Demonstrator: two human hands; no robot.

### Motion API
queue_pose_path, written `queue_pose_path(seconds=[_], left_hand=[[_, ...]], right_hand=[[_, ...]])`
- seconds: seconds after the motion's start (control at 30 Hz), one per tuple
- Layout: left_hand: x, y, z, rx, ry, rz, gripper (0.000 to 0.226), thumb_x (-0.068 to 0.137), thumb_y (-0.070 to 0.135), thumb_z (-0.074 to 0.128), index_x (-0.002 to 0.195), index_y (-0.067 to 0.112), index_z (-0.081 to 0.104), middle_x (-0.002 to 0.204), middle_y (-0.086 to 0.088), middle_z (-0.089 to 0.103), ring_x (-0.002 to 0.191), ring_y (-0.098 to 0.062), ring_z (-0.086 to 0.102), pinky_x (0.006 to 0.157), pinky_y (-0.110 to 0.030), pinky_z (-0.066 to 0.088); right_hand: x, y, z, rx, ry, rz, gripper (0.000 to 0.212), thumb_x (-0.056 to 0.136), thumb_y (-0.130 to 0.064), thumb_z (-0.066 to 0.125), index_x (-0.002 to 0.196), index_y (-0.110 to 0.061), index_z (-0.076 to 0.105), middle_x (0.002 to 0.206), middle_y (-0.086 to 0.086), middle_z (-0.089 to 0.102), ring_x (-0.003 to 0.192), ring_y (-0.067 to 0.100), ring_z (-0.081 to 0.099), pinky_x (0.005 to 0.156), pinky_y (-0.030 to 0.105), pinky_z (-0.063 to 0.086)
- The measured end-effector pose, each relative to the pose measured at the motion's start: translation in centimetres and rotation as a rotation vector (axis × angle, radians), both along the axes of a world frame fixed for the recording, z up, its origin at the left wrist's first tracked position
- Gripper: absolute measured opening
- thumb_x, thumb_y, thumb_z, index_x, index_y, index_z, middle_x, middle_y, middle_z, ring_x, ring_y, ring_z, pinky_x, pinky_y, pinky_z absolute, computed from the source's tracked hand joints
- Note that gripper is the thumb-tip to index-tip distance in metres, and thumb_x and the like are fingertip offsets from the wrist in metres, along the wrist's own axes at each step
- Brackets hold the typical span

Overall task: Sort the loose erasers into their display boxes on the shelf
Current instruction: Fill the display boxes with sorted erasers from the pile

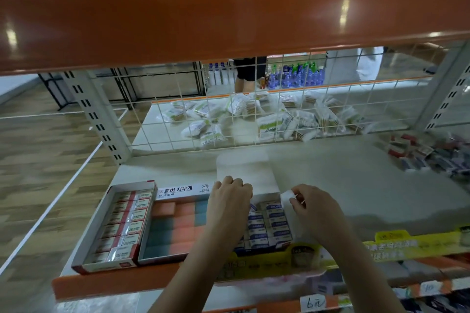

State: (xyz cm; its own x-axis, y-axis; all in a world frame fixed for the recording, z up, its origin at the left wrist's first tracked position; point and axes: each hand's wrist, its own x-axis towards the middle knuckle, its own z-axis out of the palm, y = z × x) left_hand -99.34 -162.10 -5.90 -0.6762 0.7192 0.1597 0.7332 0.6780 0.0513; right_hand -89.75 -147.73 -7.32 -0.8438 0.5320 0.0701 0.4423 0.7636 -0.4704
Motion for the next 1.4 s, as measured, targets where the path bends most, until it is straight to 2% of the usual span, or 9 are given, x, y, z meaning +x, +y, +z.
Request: queue_pose_path(seconds=[0.33,0.53,0.67,0.93,1.0,1.07,1.17,1.3,1.4], left_hand=[[0.1,-1.0,-0.3,-0.077,0.001,0.016,0.026,0.097,0.017,0.045,0.118,0.018,0.061,0.116,0.0,0.062,0.11,-0.018,0.048,0.093,-0.029,0.035],[0.4,-0.6,-0.4,-0.182,-0.002,0.059,0.025,0.098,0.029,0.044,0.106,0.016,0.063,0.107,-0.004,0.065,0.104,-0.021,0.052,0.095,-0.032,0.031],[0.6,0.0,-0.5,-0.255,0.028,0.053,0.013,0.094,0.018,0.049,0.096,0.014,0.062,0.098,-0.004,0.067,0.095,-0.022,0.056,0.092,-0.032,0.032],[-0.1,0.5,0.2,-0.274,0.044,0.002,0.017,0.092,0.01,0.048,0.097,0.015,0.063,0.096,-0.003,0.067,0.094,-0.021,0.057,0.092,-0.033,0.036],[-0.5,1.1,0.9,-0.252,0.053,-0.028,0.02,0.09,0.009,0.049,0.098,0.017,0.065,0.096,-0.002,0.068,0.093,-0.02,0.057,0.088,-0.032,0.038],[-0.5,2.2,1.9,-0.197,0.058,-0.074,0.02,0.094,0.018,0.047,0.101,0.019,0.065,0.099,-0.001,0.068,0.094,-0.019,0.058,0.086,-0.031,0.038],[0.2,5.4,3.5,-0.103,0.032,-0.175,0.029,0.097,0.032,0.042,0.111,0.019,0.062,0.107,-0.002,0.065,0.101,-0.021,0.056,0.085,-0.032,0.038],[2.6,10.9,4.7,0.009,0.012,-0.316,0.034,0.095,0.039,0.043,0.121,0.022,0.056,0.115,-0.002,0.06,0.108,-0.022,0.053,0.088,-0.034,0.039],[5.3,15.5,5.2,0.058,-0.037,-0.43,0.037,0.095,0.04,0.045,0.127,0.023,0.051,0.121,-0.002,0.056,0.114,-0.022,0.049,0.091,-0.036,0.038]], right_hand=[[0.1,0.3,-0.2,0.001,0.017,0.036,0.025,0.096,-0.024,0.046,0.117,-0.016,0.056,0.106,0.0,0.062,0.092,0.014,0.057,0.08,0.021,0.044],[0.3,0.5,-0.3,-0.003,0.028,0.046,0.025,0.096,-0.024,0.046,0.117,-0.014,0.056,0.107,0.001,0.062,0.092,0.014,0.057,0.08,0.022,0.043],[0.3,0.5,-0.6,-0.003,0.038,0.047,0.024,0.097,-0.024,0.045,0.116,-0.014,0.056,0.106,0.0,0.061,0.09,0.013,0.055,0.077,0.021,0.042],[0.2,1.0,-0.3,-0.018,0.015,0.075,0.027,0.095,-0.026,0.049,0.116,-0.013,0.058,0.106,0.002,0.063,0.091,0.014,0.057,0.078,0.022,0.043],[0.3,1.8,0.2,-0.024,0.015,0.105,0.026,0.094,-0.03,0.051,0.112,-0.015,0.061,0.105,0.001,0.063,0.086,0.011,0.055,0.074,0.02,0.041],[0.4,2.9,0.8,-0.013,0.022,0.134,0.024,0.093,-0.031,0.051,0.108,-0.017,0.063,0.103,0.001,0.063,0.085,0.011,0.055,0.073,0.02,0.04],[1.2,5.1,2.0,0.059,0.028,0.135,0.028,0.092,-0.03,0.054,0.115,-0.015,0.061,0.107,0.002,0.061,0.097,0.016,0.056,0.08,0.023,0.041],[3.3,8.7,3.6,0.156,-0.003,0.049,0.038,0.09,-0.03,0.056,0.126,-0.017,0.053,0.123,0.003,0.056,0.115,0.019,0.048,0.096,0.03,0.041],[6.2,12.1,4.3,0.216,-0.053,-0.043,0.043,0.091,-0.03,0.055,0.131,-0.019,0.047,0.131,0.003,0.05,0.122,0.019,0.044,0.098,0.03,0.038]])
